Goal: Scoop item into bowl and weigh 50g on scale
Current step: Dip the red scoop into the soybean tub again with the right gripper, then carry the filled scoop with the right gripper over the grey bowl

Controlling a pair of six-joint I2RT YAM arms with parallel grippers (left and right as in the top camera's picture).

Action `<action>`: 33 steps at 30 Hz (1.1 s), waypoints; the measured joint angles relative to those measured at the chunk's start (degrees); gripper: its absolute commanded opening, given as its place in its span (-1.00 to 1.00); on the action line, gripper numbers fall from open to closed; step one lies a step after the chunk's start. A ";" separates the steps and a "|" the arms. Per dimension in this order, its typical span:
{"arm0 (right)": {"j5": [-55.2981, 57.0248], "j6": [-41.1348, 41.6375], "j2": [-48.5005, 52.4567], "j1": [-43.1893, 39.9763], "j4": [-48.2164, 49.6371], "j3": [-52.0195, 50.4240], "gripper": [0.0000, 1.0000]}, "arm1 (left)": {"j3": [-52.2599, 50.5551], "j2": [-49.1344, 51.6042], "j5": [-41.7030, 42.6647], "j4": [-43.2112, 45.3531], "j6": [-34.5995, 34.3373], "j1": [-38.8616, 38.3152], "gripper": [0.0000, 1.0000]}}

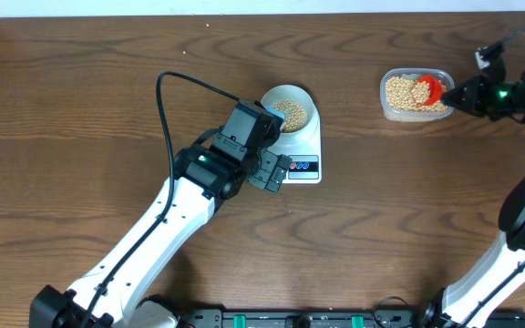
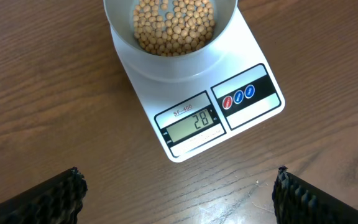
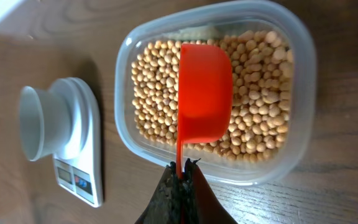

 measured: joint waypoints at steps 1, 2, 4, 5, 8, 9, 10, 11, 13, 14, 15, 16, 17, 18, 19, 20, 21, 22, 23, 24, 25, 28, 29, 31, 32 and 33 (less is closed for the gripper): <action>-0.92 0.04 0.00 -0.52 -0.02 0.00 -0.98 | 0.00 0.00 0.00 -0.02 0.00 0.00 0.96; -1.75 0.17 0.00 -1.05 -0.02 0.00 -0.98 | 0.00 0.00 0.00 0.00 0.00 0.00 0.96; -3.80 0.33 0.00 -2.12 -0.02 0.00 -0.98 | 0.00 0.00 0.00 -0.02 0.00 0.00 0.96; -4.76 0.39 0.00 -2.51 -0.02 0.00 -0.98 | 0.00 0.00 0.00 -0.02 0.00 0.00 0.96; -7.98 0.37 0.00 -3.08 -0.02 0.00 -0.98 | 0.00 0.00 0.00 -0.02 0.00 0.00 0.96; -8.98 0.37 0.00 -3.06 -0.02 0.00 -0.98 | 0.00 0.00 0.00 -0.02 0.00 0.00 0.96; -10.12 0.37 0.00 -2.99 -0.02 0.00 -0.98 | 0.00 0.00 0.00 -0.02 0.00 0.00 0.96; -11.19 0.37 0.00 -2.93 -0.04 0.00 -0.98 | 0.00 0.00 0.00 -0.02 0.00 0.00 0.96; -13.92 0.31 -0.02 -2.80 -0.04 0.00 -0.98 | 0.00 0.00 0.00 -0.02 0.00 0.00 0.96; -14.86 0.20 0.00 -2.80 -0.02 0.00 -0.98 | 0.00 0.00 0.00 -0.02 0.00 0.00 0.96; -16.15 0.13 0.00 -2.78 -0.02 0.00 -0.98 | 0.00 0.00 0.00 -0.02 0.00 0.00 0.95; -17.03 0.13 0.00 -2.75 -0.07 0.00 -0.98 | 0.00 0.00 0.00 -0.02 0.00 0.00 0.96; -18.18 -0.04 -0.02 -2.69 -0.24 0.00 -0.98 | 0.00 0.00 0.00 0.00 0.00 0.00 0.96; -18.88 -0.28 0.00 -2.58 -0.46 0.00 -0.98 | 0.00 0.00 0.00 -0.02 0.00 0.00 0.96; -19.58 -0.39 0.00 -2.45 -0.66 0.00 -0.98 | 0.00 0.00 0.00 -0.02 0.00 0.00 0.96; -20.09 -0.57 0.00 -2.23 -0.85 0.00 -0.98 | 0.00 0.00 0.00 0.00 0.00 0.00 0.96; -20.61 -0.72 -0.02 -1.84 -0.98 0.00 -0.98 | 0.00 0.00 0.00 0.00 0.00 0.00 0.96; -21.05 -0.81 -0.02 -1.40 -1.14 0.00 -0.97 | 0.00 0.00 0.00 -0.02 0.00 0.00 0.96; -21.33 -1.01 0.00 -0.90 -1.36 0.00 -0.98 | 0.00 0.00 0.00 -0.02 0.00 0.00 0.95; -21.53 -1.20 0.00 -0.35 -1.53 0.00 -0.97 | 0.00 0.00 0.00 -0.02 0.00 0.00 0.96; -21.68 -1.36 0.00 0.50 -1.73 0.00 -0.98 | 0.00 0.00 0.00 -0.02 0.00 0.00 0.96; -22.25 -1.70 -0.02 3.65 -1.92 0.00 -0.98 | 0.00 0.00 0.00 -0.02 0.00 0.00 0.96; -22.32 -1.81 -0.02 4.48 -1.92 0.00 -0.97 | 0.00 0.00 0.00 -0.02 0.00 0.00 0.96; -22.49 -1.88 0.00 6.80 -1.92 0.00 -0.97 | 0.00 0.00 0.00 -0.02 0.00 0.00 0.96; -22.51 -1.90 -0.02 8.02 -1.90 0.00 -0.98 | 0.00 0.00 0.00 0.00 0.00 0.00 0.96; -22.56 -1.95 -0.02 10.05 -1.88 0.00 -0.98 | 0.00 0.00 0.00 -0.02 0.00 0.00 0.95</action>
